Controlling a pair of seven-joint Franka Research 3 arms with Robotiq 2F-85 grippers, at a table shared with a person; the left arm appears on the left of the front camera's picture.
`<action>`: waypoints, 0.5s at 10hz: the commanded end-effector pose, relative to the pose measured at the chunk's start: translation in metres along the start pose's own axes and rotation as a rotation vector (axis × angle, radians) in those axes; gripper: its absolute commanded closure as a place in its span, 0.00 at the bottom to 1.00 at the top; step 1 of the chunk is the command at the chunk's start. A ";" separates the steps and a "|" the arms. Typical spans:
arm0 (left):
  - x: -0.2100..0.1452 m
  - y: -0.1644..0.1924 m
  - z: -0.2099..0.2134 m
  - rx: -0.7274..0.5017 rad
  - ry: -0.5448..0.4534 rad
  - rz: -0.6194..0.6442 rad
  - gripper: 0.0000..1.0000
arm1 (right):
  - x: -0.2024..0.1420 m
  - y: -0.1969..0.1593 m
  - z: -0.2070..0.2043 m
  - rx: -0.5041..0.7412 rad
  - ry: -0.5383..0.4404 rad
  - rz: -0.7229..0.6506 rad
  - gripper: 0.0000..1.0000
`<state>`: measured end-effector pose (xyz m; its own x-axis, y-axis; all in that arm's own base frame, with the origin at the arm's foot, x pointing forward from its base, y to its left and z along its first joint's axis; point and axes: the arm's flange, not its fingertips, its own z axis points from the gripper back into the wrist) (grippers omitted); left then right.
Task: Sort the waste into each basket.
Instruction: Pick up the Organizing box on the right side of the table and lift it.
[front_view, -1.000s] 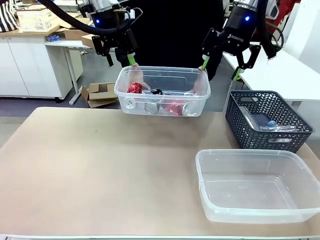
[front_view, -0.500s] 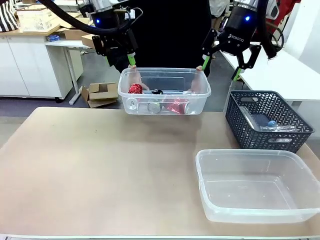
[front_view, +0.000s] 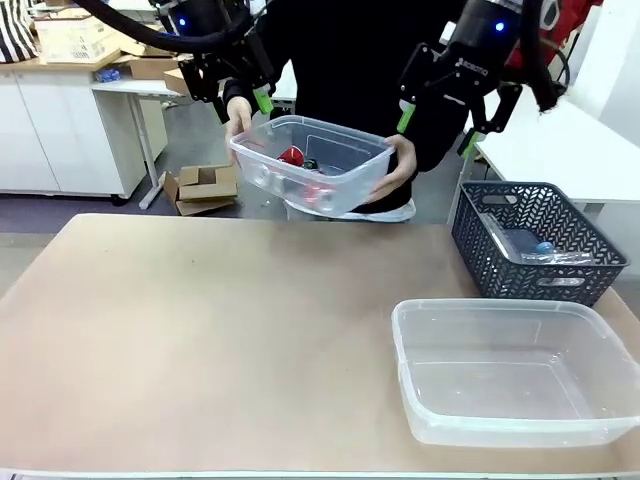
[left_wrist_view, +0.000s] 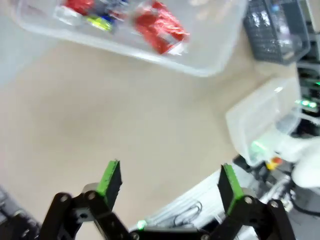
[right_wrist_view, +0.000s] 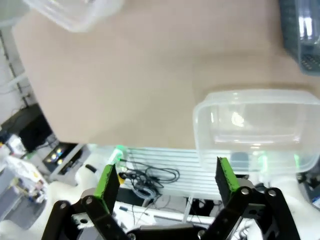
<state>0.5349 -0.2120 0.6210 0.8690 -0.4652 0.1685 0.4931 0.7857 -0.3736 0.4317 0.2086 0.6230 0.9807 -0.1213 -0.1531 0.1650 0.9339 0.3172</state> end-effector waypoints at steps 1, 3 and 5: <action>-0.068 -0.002 0.001 -0.028 -0.016 -0.052 0.00 | -0.052 -0.027 -0.007 0.065 0.009 0.081 0.00; -0.119 -0.016 0.011 -0.122 -0.022 -0.179 0.00 | -0.118 -0.048 0.008 0.171 0.032 0.162 0.00; -0.164 -0.013 0.019 -0.196 -0.124 -0.194 0.00 | -0.165 -0.092 0.017 0.288 -0.016 0.122 0.00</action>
<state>0.4052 -0.1548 0.6294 0.7783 -0.5488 0.3052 0.6255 0.6350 -0.4533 0.2787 0.1636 0.6489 0.9953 -0.0085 -0.0964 0.0579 0.8500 0.5235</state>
